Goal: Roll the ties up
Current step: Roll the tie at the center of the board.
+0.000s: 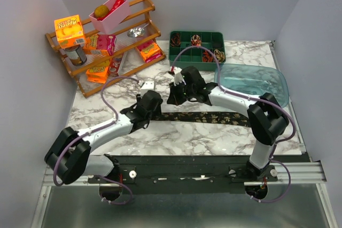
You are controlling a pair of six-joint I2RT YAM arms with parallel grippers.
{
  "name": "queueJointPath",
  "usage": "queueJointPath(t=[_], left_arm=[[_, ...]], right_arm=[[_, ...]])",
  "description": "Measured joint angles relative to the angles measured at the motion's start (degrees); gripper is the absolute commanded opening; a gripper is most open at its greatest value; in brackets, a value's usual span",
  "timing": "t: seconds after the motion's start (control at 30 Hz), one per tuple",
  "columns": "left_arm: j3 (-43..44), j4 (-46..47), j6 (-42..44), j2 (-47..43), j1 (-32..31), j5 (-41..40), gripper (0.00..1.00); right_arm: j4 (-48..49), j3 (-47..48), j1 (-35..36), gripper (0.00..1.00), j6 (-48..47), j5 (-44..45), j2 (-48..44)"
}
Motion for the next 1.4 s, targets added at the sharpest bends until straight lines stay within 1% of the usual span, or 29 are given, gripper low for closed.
queueJointPath(t=[0.07,0.1,0.2,0.3,0.4,0.6,0.87,1.27,1.4], left_arm=[[-1.9,0.5,-0.9,-3.3,4.1,3.2,0.67],[-2.6,0.6,-1.3,-4.8,5.8,4.4,0.73],[-4.7,0.9,-3.0,-8.8,11.9,8.3,0.8],[-5.9,0.9,-5.0,-10.8,16.3,11.7,0.8],[-7.7,2.0,-7.2,-10.8,19.8,16.5,0.8],[-14.2,6.5,-11.9,-10.5,24.7,24.7,0.79],[-17.7,11.2,-16.2,-9.6,25.4,29.5,0.79],[-19.0,20.9,-20.1,-4.4,25.4,32.1,0.77],[-19.4,22.5,-20.7,-3.9,25.5,32.4,0.77]], right_arm=[[0.1,1.7,1.0,0.01,0.1,-0.8,0.4],[0.3,2.9,1.5,0.01,0.2,-1.3,0.9],[1.2,6.1,2.8,0.01,0.6,-2.3,3.2],[1.2,9.4,3.9,0.01,0.9,-3.0,6.8],[1.1,11.6,4.9,0.01,0.9,-3.3,10.1],[-1.1,13.2,6.0,0.01,0.9,-3.2,13.8],[-2.5,13.7,6.2,0.01,0.9,-3.2,14.7],[-3.1,13.0,6.7,0.01,1.4,-3.3,14.7],[-3.4,12.0,7.1,0.01,1.5,-3.3,14.8]])
